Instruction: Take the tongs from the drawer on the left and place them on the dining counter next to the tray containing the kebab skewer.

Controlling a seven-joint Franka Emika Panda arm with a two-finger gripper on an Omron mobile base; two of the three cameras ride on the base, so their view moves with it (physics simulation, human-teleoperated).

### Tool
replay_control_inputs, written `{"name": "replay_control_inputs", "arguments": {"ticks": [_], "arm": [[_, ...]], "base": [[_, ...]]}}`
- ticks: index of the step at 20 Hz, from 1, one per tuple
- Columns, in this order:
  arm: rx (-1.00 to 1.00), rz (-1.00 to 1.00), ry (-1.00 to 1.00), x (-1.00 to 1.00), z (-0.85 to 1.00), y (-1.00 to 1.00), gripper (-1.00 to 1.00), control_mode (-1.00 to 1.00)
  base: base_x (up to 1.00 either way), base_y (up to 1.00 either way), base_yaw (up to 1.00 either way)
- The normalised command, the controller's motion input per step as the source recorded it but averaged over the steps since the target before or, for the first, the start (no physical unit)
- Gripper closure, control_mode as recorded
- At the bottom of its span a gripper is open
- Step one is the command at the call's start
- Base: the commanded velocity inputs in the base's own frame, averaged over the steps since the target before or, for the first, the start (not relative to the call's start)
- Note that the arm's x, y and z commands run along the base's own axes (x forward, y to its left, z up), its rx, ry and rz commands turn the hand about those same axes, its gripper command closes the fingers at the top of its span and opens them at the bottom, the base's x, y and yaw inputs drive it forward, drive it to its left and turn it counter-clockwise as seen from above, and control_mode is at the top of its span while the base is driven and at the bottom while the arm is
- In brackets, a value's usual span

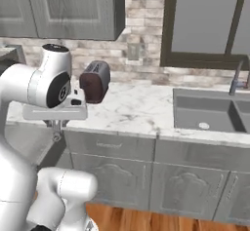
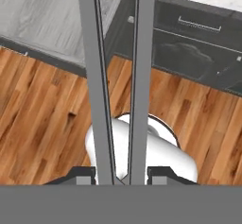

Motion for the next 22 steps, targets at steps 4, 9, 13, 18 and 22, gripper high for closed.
{"name": "replay_control_inputs", "arguments": {"ticks": [4, 9, 13, 18, 22], "arm": [[0.00, 0.00, 0.00, 0.00, 0.00, 0.00, 1.00, 1.00], [0.00, 0.00, 0.00, 0.00, 0.00, 0.00, 1.00, 1.00], [0.00, 0.00, 0.00, 0.00, 0.00, 0.00, 1.00, 1.00], [0.00, 0.00, 0.00, 0.00, 0.00, 0.00, 1.00, 1.00], [0.00, 0.00, 0.00, 0.00, 0.00, 0.00, 1.00, 1.00]], "base": [[-0.33, -0.03, -0.42], [0.03, -0.02, -0.93], [0.01, 0.00, -0.97], [0.02, 0.03, -0.97], [0.00, 0.04, -0.97]]}}
